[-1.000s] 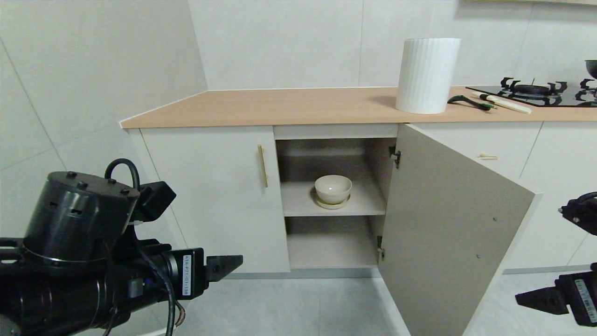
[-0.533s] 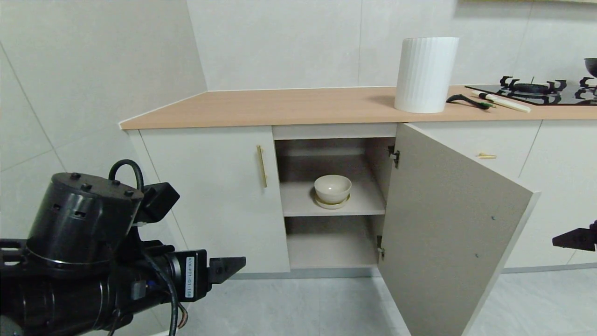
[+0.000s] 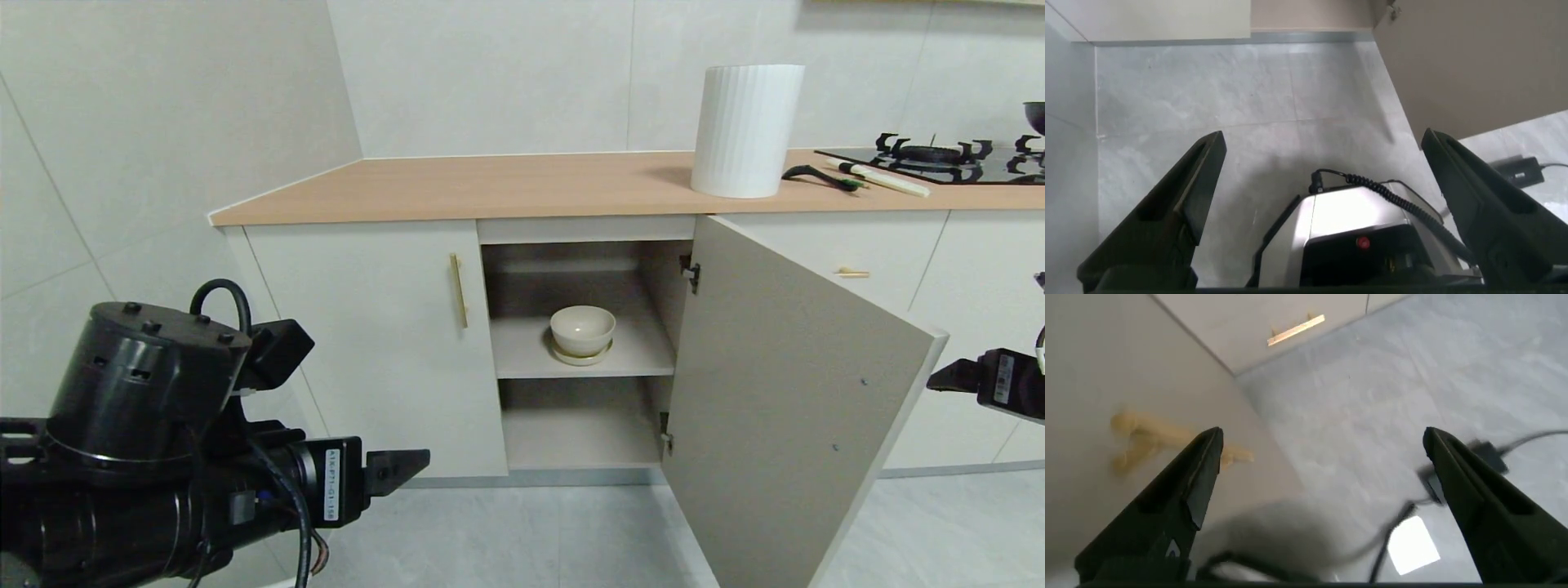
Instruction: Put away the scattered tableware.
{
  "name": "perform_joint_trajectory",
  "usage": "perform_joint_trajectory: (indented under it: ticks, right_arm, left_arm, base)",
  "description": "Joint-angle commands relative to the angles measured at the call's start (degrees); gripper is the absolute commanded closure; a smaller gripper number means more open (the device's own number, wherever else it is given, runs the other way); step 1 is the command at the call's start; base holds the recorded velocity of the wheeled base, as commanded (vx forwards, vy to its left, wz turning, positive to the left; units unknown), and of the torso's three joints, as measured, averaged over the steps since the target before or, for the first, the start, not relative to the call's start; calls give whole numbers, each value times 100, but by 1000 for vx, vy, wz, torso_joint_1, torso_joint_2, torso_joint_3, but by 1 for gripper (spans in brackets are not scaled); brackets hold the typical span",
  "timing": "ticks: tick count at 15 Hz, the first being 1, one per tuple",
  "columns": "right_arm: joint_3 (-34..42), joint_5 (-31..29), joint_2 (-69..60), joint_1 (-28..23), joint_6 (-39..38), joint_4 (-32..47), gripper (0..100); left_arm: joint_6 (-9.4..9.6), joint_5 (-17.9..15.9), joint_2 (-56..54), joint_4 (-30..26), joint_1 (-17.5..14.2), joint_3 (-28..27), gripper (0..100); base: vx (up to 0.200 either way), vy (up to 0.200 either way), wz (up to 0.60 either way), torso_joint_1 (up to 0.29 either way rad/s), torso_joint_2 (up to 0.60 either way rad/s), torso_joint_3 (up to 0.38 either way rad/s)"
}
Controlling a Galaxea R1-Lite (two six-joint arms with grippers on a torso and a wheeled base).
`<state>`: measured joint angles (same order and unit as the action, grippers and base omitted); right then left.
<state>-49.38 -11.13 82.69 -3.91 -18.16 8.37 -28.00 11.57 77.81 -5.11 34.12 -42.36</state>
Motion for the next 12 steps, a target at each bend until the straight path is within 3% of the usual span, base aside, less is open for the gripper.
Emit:
perform_joint_trajectory:
  ticks: [1, 8, 12]
  right_arm:
    - [60, 6, 274, 303, -249, -64, 0]
    - [69, 6, 450, 848, -882, -187, 0]
    - [78, 6, 529, 1446, -1321, -196, 0]
  left_arm:
    - [-4, -6, 15, 1, -2, 0, 0]
    - [-4, -6, 23, -8, -2, 0, 0]
    - [-4, -6, 15, -8, -2, -9, 0]
  base:
    - [0, 0, 0, 0, 0, 0]
    - [0, 0, 0, 0, 0, 0]
    - [0, 0, 0, 0, 0, 0]
